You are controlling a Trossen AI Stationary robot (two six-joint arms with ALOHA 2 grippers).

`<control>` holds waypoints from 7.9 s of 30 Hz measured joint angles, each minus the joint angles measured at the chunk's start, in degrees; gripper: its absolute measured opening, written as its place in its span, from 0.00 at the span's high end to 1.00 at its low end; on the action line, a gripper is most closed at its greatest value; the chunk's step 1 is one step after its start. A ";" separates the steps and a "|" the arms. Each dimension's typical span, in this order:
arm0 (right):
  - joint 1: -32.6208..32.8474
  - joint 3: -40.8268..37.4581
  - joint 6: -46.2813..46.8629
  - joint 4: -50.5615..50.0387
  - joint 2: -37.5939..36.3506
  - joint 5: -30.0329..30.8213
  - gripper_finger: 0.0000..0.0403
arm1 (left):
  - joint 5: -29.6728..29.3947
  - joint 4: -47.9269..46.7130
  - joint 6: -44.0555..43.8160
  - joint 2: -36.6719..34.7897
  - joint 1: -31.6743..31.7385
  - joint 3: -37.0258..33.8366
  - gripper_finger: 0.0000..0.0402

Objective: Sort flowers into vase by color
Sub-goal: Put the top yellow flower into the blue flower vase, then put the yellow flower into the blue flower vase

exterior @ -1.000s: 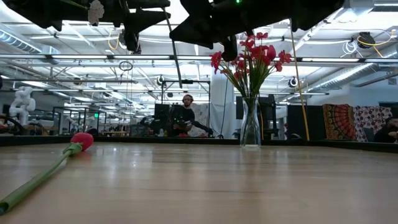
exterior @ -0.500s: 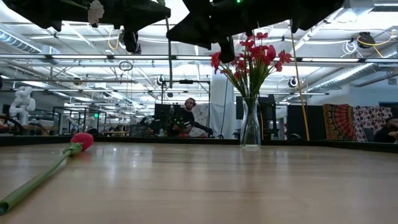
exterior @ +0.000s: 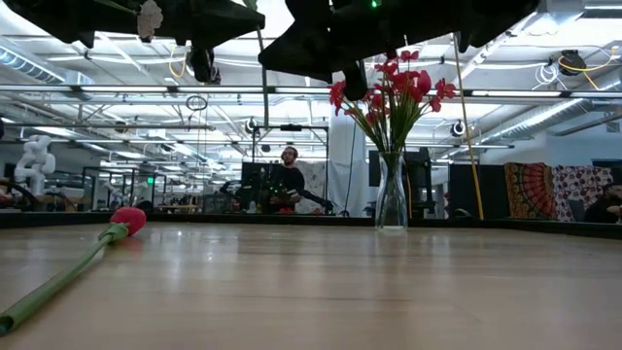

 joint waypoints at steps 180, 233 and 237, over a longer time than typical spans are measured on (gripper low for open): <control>5.52 -0.02 27.29 -44.26 -9.27 7.79 0.77 | -48.82 -86.91 -62.71 -14.32 -57.92 -0.17 0.71; 28.40 -0.02 115.28 -110.68 -18.62 -36.78 0.77 | -38.21 -82.43 -50.46 -1.86 -31.14 -0.17 0.71; 29.38 -0.02 119.56 -109.40 -18.62 -32.51 0.77 | -37.47 -81.79 -50.52 -0.66 -31.14 -0.17 0.71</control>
